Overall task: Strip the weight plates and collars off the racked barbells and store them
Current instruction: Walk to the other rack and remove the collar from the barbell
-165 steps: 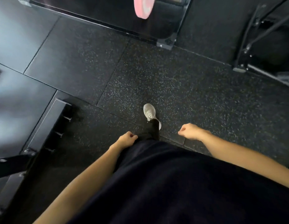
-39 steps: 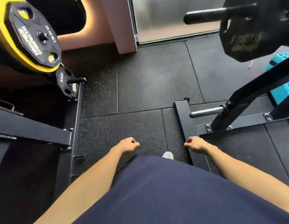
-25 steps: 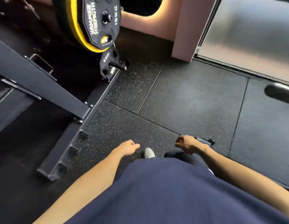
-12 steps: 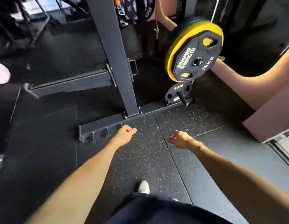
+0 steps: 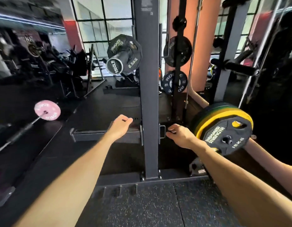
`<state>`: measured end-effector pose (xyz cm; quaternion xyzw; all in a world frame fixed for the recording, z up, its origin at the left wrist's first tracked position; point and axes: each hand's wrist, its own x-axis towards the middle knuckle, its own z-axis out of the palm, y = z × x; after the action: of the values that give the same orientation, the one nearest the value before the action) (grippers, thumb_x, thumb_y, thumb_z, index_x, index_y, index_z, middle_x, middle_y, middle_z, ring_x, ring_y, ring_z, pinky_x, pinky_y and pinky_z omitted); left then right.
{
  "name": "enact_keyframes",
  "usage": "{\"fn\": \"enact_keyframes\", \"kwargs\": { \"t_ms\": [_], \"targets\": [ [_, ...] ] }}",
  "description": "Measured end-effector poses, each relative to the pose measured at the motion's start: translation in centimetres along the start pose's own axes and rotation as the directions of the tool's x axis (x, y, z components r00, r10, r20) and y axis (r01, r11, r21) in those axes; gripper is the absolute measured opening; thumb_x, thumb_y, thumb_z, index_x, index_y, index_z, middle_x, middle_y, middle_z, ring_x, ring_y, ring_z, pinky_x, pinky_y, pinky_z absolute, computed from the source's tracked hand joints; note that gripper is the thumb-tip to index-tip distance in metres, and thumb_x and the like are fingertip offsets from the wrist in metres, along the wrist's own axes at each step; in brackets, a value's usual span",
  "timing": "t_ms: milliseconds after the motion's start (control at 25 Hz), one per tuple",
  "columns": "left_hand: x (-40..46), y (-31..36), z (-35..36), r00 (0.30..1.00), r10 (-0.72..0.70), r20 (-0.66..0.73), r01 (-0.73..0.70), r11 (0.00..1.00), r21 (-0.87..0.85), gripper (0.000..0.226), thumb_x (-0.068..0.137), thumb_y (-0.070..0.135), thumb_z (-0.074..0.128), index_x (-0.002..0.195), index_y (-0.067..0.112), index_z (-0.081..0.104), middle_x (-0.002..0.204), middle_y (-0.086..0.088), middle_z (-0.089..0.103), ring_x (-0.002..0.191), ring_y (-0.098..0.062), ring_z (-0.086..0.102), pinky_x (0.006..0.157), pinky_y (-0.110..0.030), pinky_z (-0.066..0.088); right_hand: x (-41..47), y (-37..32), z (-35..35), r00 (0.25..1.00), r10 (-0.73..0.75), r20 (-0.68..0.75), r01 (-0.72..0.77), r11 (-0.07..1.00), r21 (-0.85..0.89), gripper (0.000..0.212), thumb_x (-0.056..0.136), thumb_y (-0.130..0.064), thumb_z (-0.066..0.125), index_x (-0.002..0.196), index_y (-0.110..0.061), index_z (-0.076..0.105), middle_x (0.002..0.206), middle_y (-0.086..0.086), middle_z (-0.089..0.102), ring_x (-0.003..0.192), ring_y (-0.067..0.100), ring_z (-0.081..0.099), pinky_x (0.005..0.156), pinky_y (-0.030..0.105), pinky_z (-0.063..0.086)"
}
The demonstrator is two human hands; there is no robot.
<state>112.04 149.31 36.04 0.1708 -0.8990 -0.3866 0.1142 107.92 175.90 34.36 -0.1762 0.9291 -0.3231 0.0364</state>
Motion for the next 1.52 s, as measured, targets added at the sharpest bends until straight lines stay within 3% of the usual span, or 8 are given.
{"fn": "enact_keyframes", "kwargs": {
  "t_ms": [320, 480, 560, 640, 840, 1000, 1240, 1520],
  "targets": [
    [7.9, 6.5, -12.9, 0.962, 0.205, -0.180, -0.206, 0.979, 0.013, 0.031, 0.099, 0.042, 0.042, 0.113, 0.022, 0.061, 0.105, 0.003, 0.059, 0.098, -0.018, 0.053, 0.083, -0.031, 0.040, 9.6, -12.3, -7.2, 0.961, -0.209, -0.180, 0.216, 0.976, 0.017, 0.035, 0.091, -0.034, 0.062, 0.114, -0.008, 0.064, 0.115, 0.009, 0.067, 0.107, 0.027, 0.062, 0.092, 0.033, 0.047],
    [11.6, 7.2, -16.4, 0.929, 0.303, -0.214, -0.306, 0.952, 0.019, 0.028, 0.099, 0.027, 0.042, 0.074, 0.017, 0.049, 0.078, -0.004, 0.046, 0.075, -0.020, 0.042, 0.066, -0.032, 0.030, 13.5, -16.6, -8.7, 0.943, -0.231, -0.240, 0.241, 0.971, 0.010, 0.038, 0.093, -0.037, 0.058, 0.119, -0.009, 0.061, 0.120, 0.006, 0.066, 0.112, 0.024, 0.060, 0.086, 0.023, 0.040],
    [13.5, 7.0, -17.6, 0.930, 0.272, -0.249, -0.279, 0.960, 0.010, 0.028, 0.097, 0.031, 0.042, 0.074, 0.015, 0.049, 0.078, -0.001, 0.051, 0.078, -0.025, 0.048, 0.068, -0.035, 0.035, 14.9, -18.6, -9.1, 0.940, -0.233, -0.249, 0.240, 0.971, -0.004, 0.040, 0.095, -0.038, 0.054, 0.123, -0.009, 0.059, 0.123, 0.006, 0.064, 0.115, 0.025, 0.058, 0.091, 0.026, 0.041],
    [16.0, 6.9, -18.4, 0.935, 0.251, -0.249, -0.263, 0.965, -0.014, 0.026, 0.097, 0.037, 0.042, 0.097, 0.017, 0.058, 0.094, 0.000, 0.059, 0.092, -0.023, 0.054, 0.078, -0.035, 0.040, 16.6, -20.3, -9.7, 0.936, -0.240, -0.257, 0.235, 0.971, -0.053, 0.040, 0.097, -0.040, 0.050, 0.121, -0.010, 0.060, 0.120, 0.008, 0.065, 0.112, 0.028, 0.059, 0.093, 0.032, 0.044],
    [21.2, 8.2, -18.8, 0.949, 0.237, -0.210, -0.258, 0.963, -0.077, 0.032, 0.101, 0.037, 0.039, 0.114, 0.014, 0.056, 0.108, -0.004, 0.059, 0.094, -0.020, 0.055, 0.074, -0.030, 0.040, 22.0, -23.5, -11.6, 0.919, -0.283, -0.276, 0.265, 0.959, -0.100, 0.035, 0.098, -0.034, 0.041, 0.093, -0.003, 0.056, 0.088, 0.011, 0.062, 0.086, 0.034, 0.060, 0.072, 0.037, 0.044],
    [25.4, 8.9, -18.3, 0.958, 0.208, -0.198, -0.233, 0.966, -0.111, 0.037, 0.099, 0.039, 0.037, 0.109, 0.011, 0.059, 0.108, -0.010, 0.063, 0.099, -0.029, 0.060, 0.085, -0.037, 0.046, 26.0, -25.8, -12.6, 0.913, -0.313, -0.262, 0.278, 0.947, -0.161, 0.038, 0.100, -0.031, 0.035, 0.092, 0.000, 0.056, 0.085, 0.015, 0.062, 0.077, 0.032, 0.056, 0.069, 0.037, 0.045],
    [29.3, 10.3, -16.2, 0.985, 0.122, -0.122, -0.155, 0.939, -0.307, 0.036, 0.102, 0.038, 0.036, 0.104, 0.013, 0.062, 0.090, -0.005, 0.063, 0.075, -0.020, 0.056, 0.063, -0.028, 0.045, 32.0, -27.1, -12.1, 0.915, -0.340, -0.216, 0.296, 0.932, -0.210, 0.025, 0.096, -0.018, 0.033, 0.077, -0.012, 0.048, 0.077, 0.006, 0.055, 0.073, 0.029, 0.049, 0.064, 0.032, 0.041],
    [31.4, 10.9, -15.0, 0.992, 0.125, -0.024, -0.119, 0.845, -0.521, 0.030, 0.098, 0.042, 0.048, 0.091, 0.014, 0.056, 0.092, -0.013, 0.065, 0.072, -0.021, 0.068, 0.077, -0.039, 0.060, 34.3, -26.7, -9.9, 0.887, -0.328, -0.323, 0.250, 0.932, -0.261, 0.018, 0.090, -0.010, 0.038, 0.082, -0.010, 0.054, 0.081, 0.012, 0.054, 0.071, 0.036, 0.046, 0.064, 0.031, 0.037]
  ]
}}
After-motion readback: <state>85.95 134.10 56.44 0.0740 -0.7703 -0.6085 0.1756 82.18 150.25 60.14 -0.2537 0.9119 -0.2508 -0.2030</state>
